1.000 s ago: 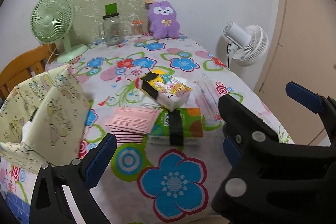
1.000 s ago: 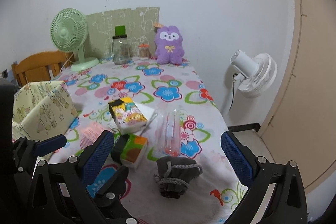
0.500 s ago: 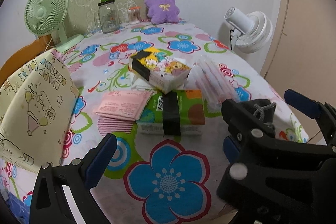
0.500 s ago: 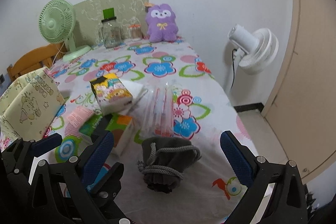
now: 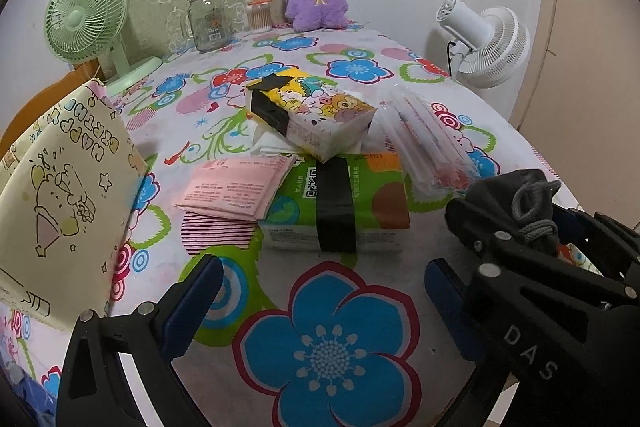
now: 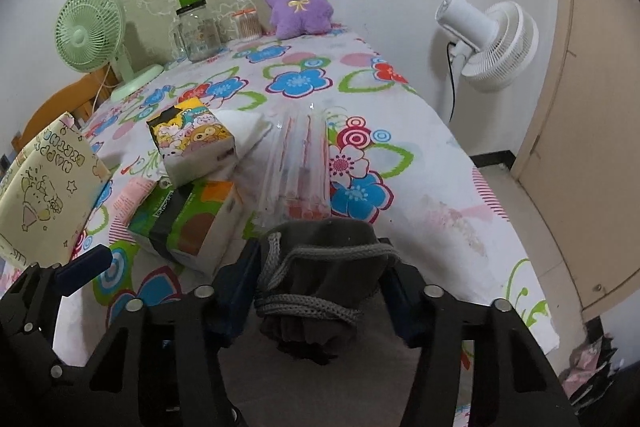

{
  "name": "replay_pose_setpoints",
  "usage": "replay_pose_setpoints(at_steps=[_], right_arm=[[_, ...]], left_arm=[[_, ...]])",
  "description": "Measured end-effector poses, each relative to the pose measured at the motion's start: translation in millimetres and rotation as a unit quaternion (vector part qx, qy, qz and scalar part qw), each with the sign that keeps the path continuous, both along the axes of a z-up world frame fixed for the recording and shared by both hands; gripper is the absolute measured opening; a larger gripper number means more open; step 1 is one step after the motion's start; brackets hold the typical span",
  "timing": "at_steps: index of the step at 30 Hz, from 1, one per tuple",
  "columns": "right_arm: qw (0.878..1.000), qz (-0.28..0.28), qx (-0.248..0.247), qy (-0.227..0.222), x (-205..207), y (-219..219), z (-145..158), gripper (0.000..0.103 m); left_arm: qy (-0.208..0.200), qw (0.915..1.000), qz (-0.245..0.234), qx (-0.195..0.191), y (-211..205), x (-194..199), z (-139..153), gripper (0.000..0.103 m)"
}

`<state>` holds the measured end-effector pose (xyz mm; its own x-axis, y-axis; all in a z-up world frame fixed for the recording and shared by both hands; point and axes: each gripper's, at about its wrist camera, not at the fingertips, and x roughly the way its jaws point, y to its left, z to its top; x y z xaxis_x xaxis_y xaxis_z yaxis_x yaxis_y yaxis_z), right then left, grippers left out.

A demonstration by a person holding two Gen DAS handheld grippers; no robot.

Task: Organize soft objects
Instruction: 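Close the right tool on the grey drawstring pouch, then grasp the green tissue pack with the left tool while the right tool holds the pouch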

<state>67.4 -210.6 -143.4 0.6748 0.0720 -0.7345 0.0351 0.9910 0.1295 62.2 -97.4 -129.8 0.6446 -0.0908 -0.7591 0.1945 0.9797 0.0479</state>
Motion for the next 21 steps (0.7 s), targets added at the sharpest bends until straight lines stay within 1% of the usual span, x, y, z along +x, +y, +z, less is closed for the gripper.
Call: replay_pose_setpoints(at_steps=[3, 6, 18, 20, 21], right_arm=[[1.0, 0.004, -0.004, -0.002, 1, 1, 2, 0.049], [1.0, 0.006, -0.005, -0.007, 2, 1, 5, 0.047], [1.0, 0.007, -0.002, -0.009, 11, 2, 9, 0.046], [1.0, 0.008, -0.002, -0.007, 12, 3, 8, 0.046], [1.0, 0.008, -0.001, -0.006, 13, 3, 8, 0.046]], left_arm=[[-0.003, 1.0, 0.003, 0.001, 0, 3, 0, 0.101], [-0.007, 0.9999, 0.008, 0.0, 2, 7, 1, 0.101], [-0.017, 0.9997, 0.016, 0.004, 2, 26, 0, 0.101], [-0.014, 0.9998, 0.011, 0.002, 2, 27, -1, 0.098], [-0.011, 0.9999, 0.009, -0.001, 1, 28, -1, 0.094]])
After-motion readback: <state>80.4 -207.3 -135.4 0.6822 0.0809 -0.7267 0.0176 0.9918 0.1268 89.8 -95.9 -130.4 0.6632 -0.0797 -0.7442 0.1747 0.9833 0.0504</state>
